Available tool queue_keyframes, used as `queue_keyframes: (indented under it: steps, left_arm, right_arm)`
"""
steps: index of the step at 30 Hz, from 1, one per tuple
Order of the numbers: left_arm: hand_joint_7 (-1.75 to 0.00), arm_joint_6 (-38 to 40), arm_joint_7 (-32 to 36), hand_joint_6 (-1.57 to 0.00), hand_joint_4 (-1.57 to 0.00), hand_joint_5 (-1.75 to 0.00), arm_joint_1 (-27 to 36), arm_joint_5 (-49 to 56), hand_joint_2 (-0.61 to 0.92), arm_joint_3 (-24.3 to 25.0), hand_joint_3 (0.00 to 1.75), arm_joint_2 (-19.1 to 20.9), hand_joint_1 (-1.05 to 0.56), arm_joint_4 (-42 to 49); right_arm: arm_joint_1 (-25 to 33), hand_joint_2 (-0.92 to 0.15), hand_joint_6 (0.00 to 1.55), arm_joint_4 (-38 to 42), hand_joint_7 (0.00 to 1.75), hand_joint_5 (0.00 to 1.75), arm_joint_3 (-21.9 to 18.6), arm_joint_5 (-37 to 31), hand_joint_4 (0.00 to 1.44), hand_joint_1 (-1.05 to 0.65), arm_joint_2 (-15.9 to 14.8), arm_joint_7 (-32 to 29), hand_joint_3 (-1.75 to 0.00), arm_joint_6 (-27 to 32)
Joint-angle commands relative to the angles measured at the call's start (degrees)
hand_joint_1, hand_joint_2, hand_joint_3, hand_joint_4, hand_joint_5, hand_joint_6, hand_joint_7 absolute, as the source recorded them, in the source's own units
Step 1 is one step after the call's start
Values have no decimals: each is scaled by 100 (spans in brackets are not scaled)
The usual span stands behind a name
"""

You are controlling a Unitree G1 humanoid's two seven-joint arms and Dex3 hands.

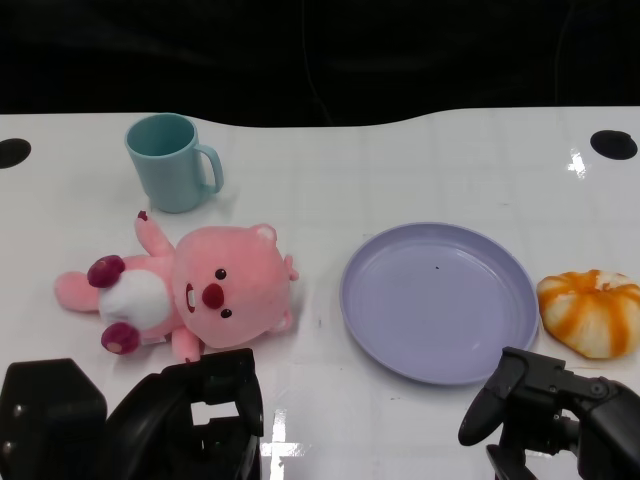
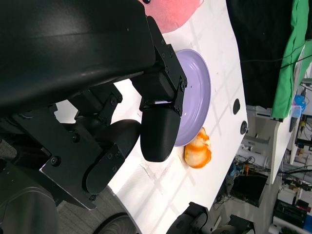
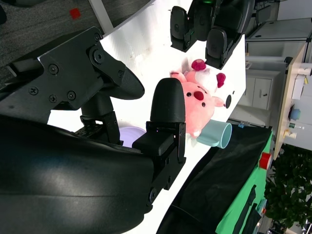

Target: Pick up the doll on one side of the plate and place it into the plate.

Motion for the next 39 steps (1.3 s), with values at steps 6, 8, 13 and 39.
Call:
queue_keyframes:
  steps: [6, 8, 13, 39]
  left_arm:
    - [-169, -34, -25, -85, -97, -175, 4, 3, 32, 38, 159, 74, -12, -41]
    - [-169, -48, -38, -85, -97, -175, -1, 1, 32, 40, 159, 77, -12, -23]
    - [-168, -13, -12, -85, -98, -175, 0, 5, 31, 47, 159, 81, -12, -46]
    - [-108, -464, 115, -73, -74, -153, -1, -50, 36, 365, 137, -194, -14, -2]
  right_arm:
    - [5, -57, 53, -33, 147, 175, -9, 18, 63, -9, -27, -17, -111, 23]
    - [8, -57, 53, -25, 147, 175, -11, 29, 63, -10, -18, -19, -111, 19]
    - [7, -58, 53, -34, 147, 174, -10, 24, 62, -10, -10, -31, -110, 24]
    - [-44, -57, 54, 16, 145, 173, 54, -16, 63, -9, 20, -41, -110, -17]
